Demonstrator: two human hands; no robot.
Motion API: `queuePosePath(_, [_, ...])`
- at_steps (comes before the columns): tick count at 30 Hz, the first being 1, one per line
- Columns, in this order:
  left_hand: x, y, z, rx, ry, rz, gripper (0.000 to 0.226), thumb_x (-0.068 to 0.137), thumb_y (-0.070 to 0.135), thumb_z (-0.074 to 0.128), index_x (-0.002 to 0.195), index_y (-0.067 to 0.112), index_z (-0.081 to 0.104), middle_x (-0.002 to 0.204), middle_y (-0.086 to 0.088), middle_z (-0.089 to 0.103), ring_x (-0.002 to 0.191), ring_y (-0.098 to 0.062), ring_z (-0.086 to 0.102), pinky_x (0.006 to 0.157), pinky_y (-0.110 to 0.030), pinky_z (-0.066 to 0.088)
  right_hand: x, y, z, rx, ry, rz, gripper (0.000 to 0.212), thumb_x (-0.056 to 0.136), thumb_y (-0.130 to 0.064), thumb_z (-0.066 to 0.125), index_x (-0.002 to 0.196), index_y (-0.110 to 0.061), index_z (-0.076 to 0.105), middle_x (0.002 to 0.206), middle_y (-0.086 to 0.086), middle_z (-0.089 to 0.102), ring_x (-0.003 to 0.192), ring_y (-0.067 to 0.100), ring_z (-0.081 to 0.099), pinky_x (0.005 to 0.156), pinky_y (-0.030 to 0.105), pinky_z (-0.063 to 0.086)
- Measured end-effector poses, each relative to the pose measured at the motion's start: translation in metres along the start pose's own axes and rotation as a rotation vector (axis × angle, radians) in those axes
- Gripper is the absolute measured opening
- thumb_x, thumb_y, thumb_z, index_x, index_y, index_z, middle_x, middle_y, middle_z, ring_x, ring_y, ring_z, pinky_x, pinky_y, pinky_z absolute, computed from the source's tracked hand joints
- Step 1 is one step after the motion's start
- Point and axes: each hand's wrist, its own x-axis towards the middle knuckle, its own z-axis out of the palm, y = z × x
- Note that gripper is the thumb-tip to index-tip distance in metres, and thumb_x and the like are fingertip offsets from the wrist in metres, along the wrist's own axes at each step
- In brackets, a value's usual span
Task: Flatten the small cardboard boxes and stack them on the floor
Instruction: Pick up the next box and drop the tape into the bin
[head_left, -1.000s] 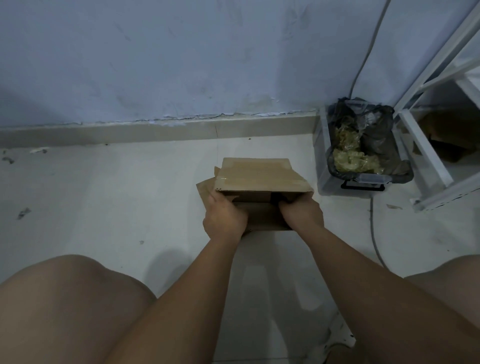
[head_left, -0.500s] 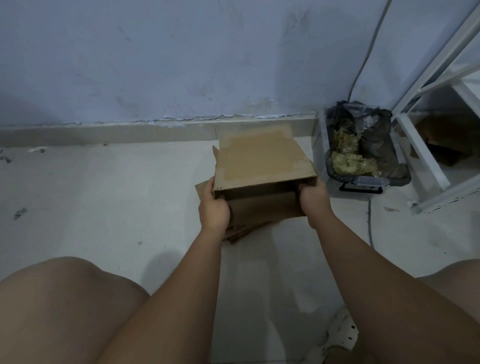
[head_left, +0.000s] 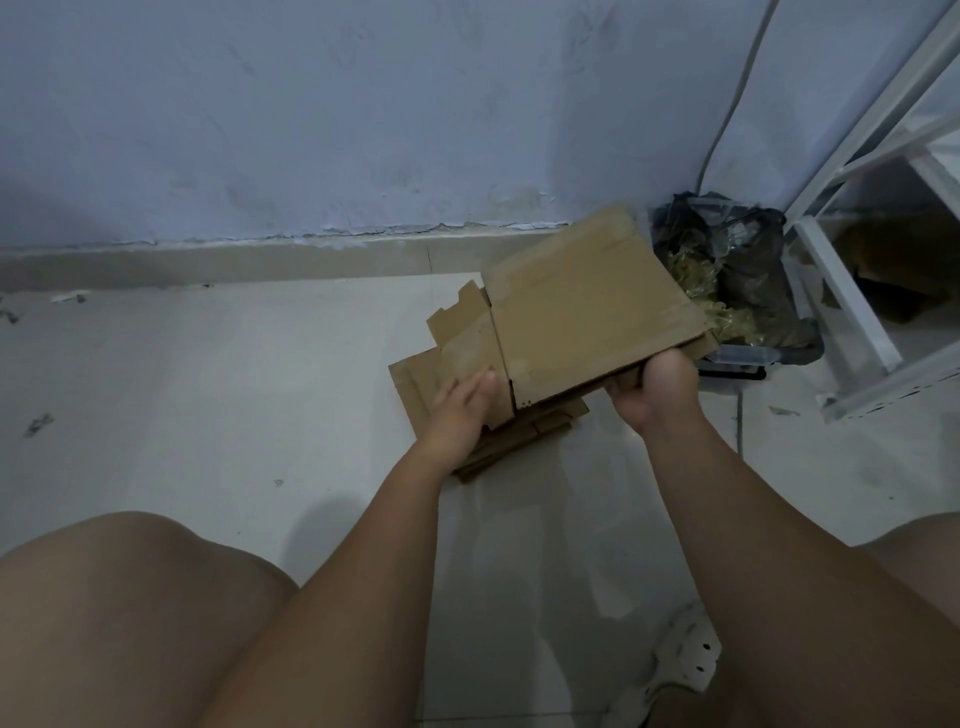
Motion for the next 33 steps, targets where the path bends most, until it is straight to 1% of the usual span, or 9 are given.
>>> queuePosePath(5, [0.000, -0.001, -0.014, -0.543, 0.311, -0.316, 0.056, 0.087, 0.032, 0.067, 0.136, 0.015, 0.044, 0.117, 0.000, 0.059, 0.105, -0.025, 0.059, 0.093, -0.048, 0.051, -0.003, 0.007, -0.003, 0.104, -0.127, 0.068, 0.027, 0.095, -0.015, 0.047, 0.115, -0.021, 0.064, 0.110, 0.005, 0.069, 0.094, 0.026, 0.065, 0.065, 0.035, 0.057])
queuePosePath(7, [0.001, -0.002, -0.019, -0.724, 0.309, -0.420, 0.029, 0.089, 0.023, 0.066, 0.112, 0.008, 0.061, 0.104, -0.009, 0.067, 0.092, -0.030, 0.066, 0.084, -0.051, 0.055, 0.000, 0.008, -0.003, 0.110, -0.169, 0.087, 0.029, 0.097, -0.017, 0.043, 0.117, -0.021, 0.063, 0.112, 0.005, 0.069, 0.097, 0.025, 0.065, 0.069, 0.035, 0.057])
queuePosePath(9, [0.001, -0.007, -0.018, -0.770, 0.351, -0.428, 0.008, 0.091, 0.017, 0.062, 0.097, 0.012, 0.064, 0.103, -0.012, 0.068, 0.087, -0.029, 0.066, 0.082, -0.049, 0.055, 0.004, 0.011, -0.005, 0.123, -0.189, 0.094, 0.028, 0.097, -0.015, 0.038, 0.107, -0.017, 0.064, 0.091, 0.004, 0.073, 0.080, 0.021, 0.068, 0.065, 0.030, 0.057])
queuePosePath(11, [0.002, -0.015, -0.015, -0.792, 0.425, -0.445, 0.008, 0.093, 0.014, 0.059, 0.100, 0.015, 0.063, 0.104, -0.010, 0.068, 0.089, -0.029, 0.066, 0.084, -0.049, 0.054, 0.008, 0.013, -0.008, 0.147, -0.120, 0.073, 0.024, 0.095, -0.017, 0.040, 0.098, -0.014, 0.063, 0.071, 0.003, 0.071, 0.070, 0.020, 0.065, 0.062, 0.028, 0.055])
queuePosePath(13, [0.005, -0.025, -0.014, -0.823, 0.495, -0.471, 0.012, 0.094, 0.014, 0.057, 0.105, 0.015, 0.062, 0.103, -0.008, 0.067, 0.093, -0.029, 0.064, 0.086, -0.051, 0.053, 0.016, 0.013, -0.012, 0.134, -0.049, 0.051, 0.033, 0.094, -0.037, 0.046, 0.112, -0.015, 0.062, 0.090, 0.006, 0.075, 0.089, 0.024, 0.067, 0.076, 0.034, 0.055])
queuePosePath(16, [0.011, -0.041, -0.011, -0.814, 0.541, -0.479, 0.015, 0.095, 0.014, 0.055, 0.109, 0.015, 0.060, 0.105, -0.007, 0.065, 0.095, -0.028, 0.062, 0.089, -0.051, 0.052, 0.028, 0.020, -0.014, -0.100, -0.006, 0.038, 0.047, 0.092, -0.048, 0.053, 0.130, -0.020, 0.053, 0.119, 0.005, 0.065, 0.104, 0.026, 0.064, 0.074, 0.034, 0.056])
queuePosePath(21, [0.032, -0.065, 0.006, -0.714, 0.566, -0.486, 0.018, 0.094, 0.015, 0.055, 0.112, 0.019, 0.057, 0.108, -0.005, 0.063, 0.099, -0.028, 0.060, 0.092, -0.049, 0.051, 0.054, 0.053, -0.022, -0.695, 0.158, -0.224, 0.066, 0.086, 0.009, 0.038, 0.137, -0.032, 0.045, 0.126, -0.005, 0.049, 0.106, 0.022, 0.057, 0.083, 0.044, 0.057])
queuePosePath(26, [0.055, -0.089, 0.012, -0.511, 0.606, -0.496, 0.032, 0.094, 0.020, 0.053, 0.126, 0.018, 0.053, 0.122, -0.006, 0.058, 0.106, -0.027, 0.056, 0.096, -0.045, 0.048, 0.081, 0.073, -0.035, -0.616, 0.103, -0.046, 0.056, 0.086, 0.018, 0.031, 0.116, -0.020, 0.061, 0.127, 0.003, 0.053, 0.100, 0.020, 0.059, 0.060, 0.026, 0.058])
queuePosePath(33, [0.103, -0.106, 0.012, -0.327, 0.610, -0.438, 0.038, 0.094, 0.023, 0.052, 0.131, 0.016, 0.049, 0.123, -0.002, 0.058, 0.110, -0.025, 0.056, 0.099, -0.042, 0.046, 0.118, 0.082, -0.036, -0.707, 0.072, 0.051, 0.064, 0.086, 0.016, 0.034, 0.132, -0.022, 0.055, 0.137, 0.005, 0.051, 0.107, 0.019, 0.058, 0.059, 0.015, 0.052])
